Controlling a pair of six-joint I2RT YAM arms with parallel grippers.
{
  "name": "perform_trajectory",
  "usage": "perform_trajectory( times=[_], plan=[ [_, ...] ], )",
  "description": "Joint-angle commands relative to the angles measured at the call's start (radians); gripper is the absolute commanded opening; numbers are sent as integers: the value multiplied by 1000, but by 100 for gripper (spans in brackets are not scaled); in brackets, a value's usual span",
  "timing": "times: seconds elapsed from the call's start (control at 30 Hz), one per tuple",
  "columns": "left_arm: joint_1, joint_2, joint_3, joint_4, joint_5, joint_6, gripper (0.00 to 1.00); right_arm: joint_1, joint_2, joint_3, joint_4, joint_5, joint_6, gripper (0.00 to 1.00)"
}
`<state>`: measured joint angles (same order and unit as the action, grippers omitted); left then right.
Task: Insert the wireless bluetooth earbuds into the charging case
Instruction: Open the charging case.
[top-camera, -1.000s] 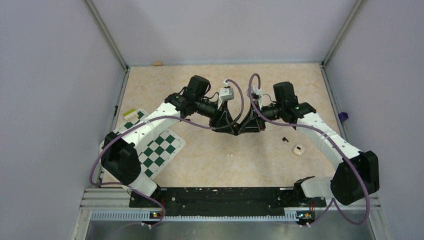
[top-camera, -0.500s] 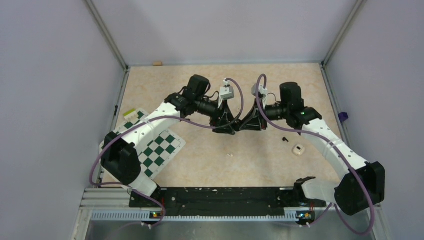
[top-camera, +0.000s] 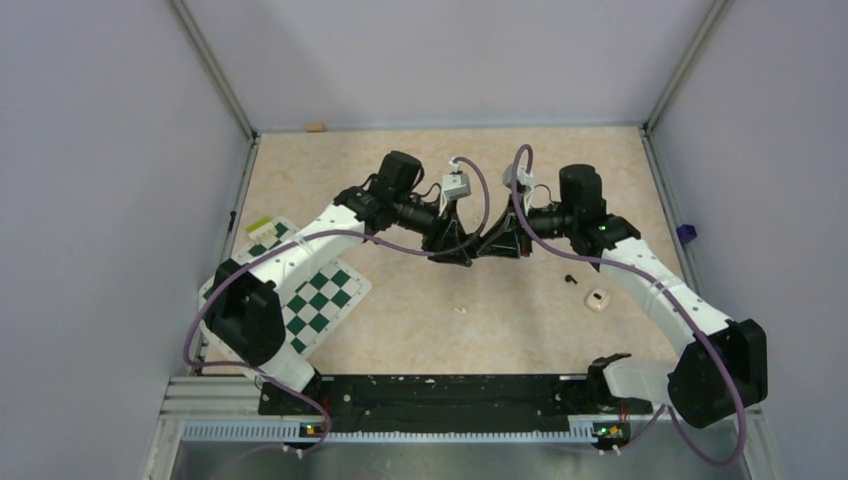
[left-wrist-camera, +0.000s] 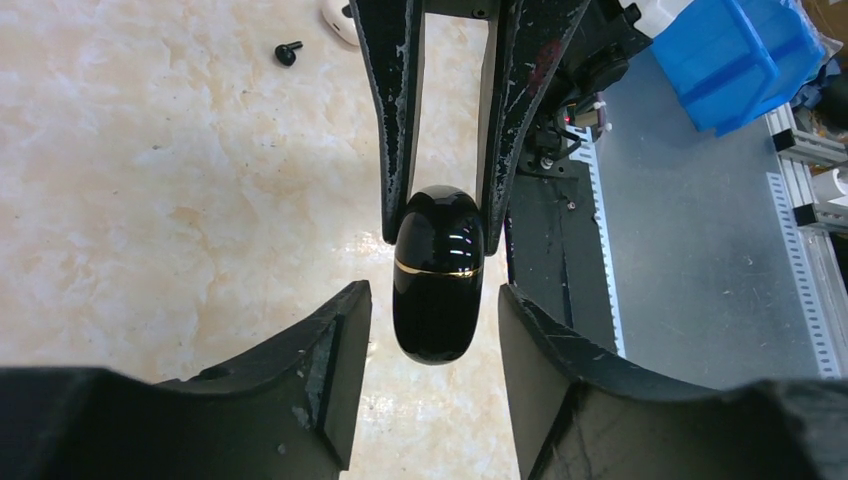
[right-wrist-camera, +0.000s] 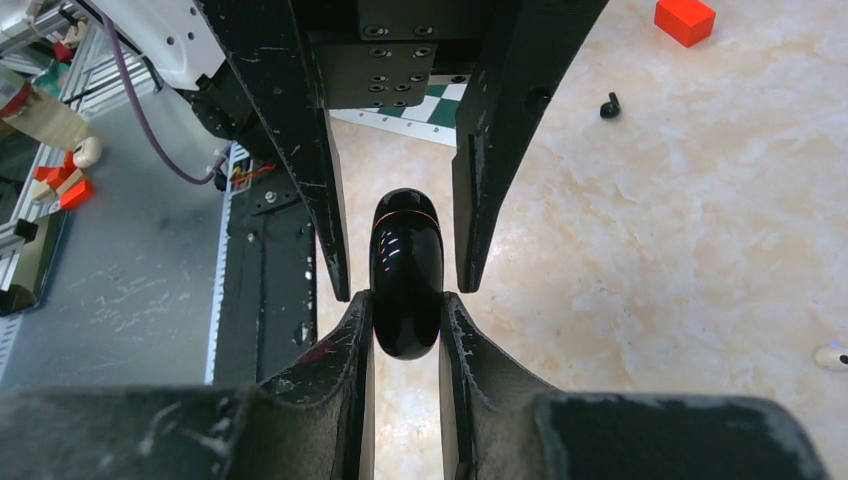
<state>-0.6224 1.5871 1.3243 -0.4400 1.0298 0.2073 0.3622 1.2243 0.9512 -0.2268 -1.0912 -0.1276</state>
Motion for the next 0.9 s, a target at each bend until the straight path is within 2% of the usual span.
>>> perform_trajectory(
  times=[0.0, 0.13, 0.27, 0.4, 0.87],
  plan=[
    [-9, 4, -3, 40, 18, 2, 52, -3, -7, -2, 47, 1, 8, 3],
    [-13, 3, -4, 39, 15, 4, 49, -4, 1, 0, 45, 14, 5, 3],
    [-15, 2, -4, 40, 10, 5, 53, -4, 13, 2, 37, 40, -2, 2],
    [-16, -1, -6, 40, 4, 9, 50, -4, 29, 7, 27, 46, -6, 2],
    [-33, 0, -8, 31, -20, 29, 11, -5, 36, 10, 21, 47, -8, 5]
  ],
)
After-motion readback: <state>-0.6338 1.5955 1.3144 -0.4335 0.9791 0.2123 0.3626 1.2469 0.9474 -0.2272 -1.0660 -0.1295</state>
